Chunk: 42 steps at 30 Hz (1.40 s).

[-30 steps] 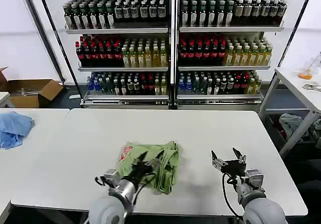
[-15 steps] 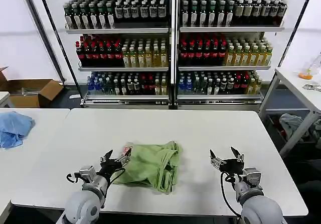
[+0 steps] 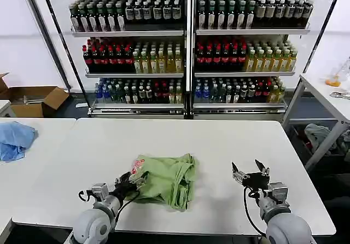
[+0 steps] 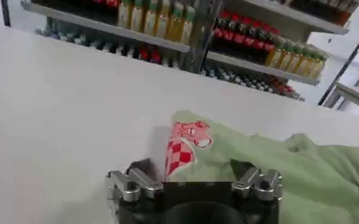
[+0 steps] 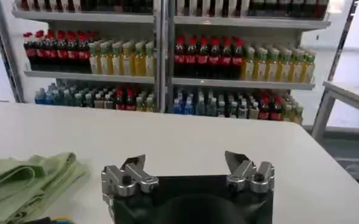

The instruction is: Fold and organize the clothes.

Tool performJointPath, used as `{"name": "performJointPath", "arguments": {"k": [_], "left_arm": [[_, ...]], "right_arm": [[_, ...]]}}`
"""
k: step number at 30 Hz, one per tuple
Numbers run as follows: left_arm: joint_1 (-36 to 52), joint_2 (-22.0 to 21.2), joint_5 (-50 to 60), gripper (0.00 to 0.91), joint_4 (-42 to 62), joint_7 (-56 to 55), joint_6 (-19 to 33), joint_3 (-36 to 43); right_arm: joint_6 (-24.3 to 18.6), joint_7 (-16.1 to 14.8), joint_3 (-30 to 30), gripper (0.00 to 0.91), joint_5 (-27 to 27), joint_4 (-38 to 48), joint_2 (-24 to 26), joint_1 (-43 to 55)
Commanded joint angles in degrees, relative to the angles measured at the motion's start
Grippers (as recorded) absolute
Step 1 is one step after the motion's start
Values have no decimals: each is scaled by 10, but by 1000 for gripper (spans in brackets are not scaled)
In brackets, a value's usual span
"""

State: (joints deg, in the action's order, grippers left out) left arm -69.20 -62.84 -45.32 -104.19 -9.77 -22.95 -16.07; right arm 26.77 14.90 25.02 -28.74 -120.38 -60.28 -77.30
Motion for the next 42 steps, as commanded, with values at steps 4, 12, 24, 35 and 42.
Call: {"name": "performJointPath", "arguments": {"k": [4, 12, 24, 35, 42], "left_arm": [[-1, -9, -101, 20, 26, 24, -1, -14], [0, -31, -217, 20, 33, 39, -3, -39], [3, -60, -316, 20, 29, 37, 3, -100], [-2, 73, -413, 20, -31, -27, 4, -341], [19, 169, -378, 20, -108, -53, -20, -399]], "right_arm": [[-1, 1, 2, 907, 0, -2, -2, -4], [-1, 1, 3, 907, 0, -7, 0, -9], [-2, 1, 6, 907, -6, -6, 6, -7], [-3, 1, 5, 907, -19, -3, 11, 11], [-2, 1, -4, 907, -19, -3, 6, 20]]}}
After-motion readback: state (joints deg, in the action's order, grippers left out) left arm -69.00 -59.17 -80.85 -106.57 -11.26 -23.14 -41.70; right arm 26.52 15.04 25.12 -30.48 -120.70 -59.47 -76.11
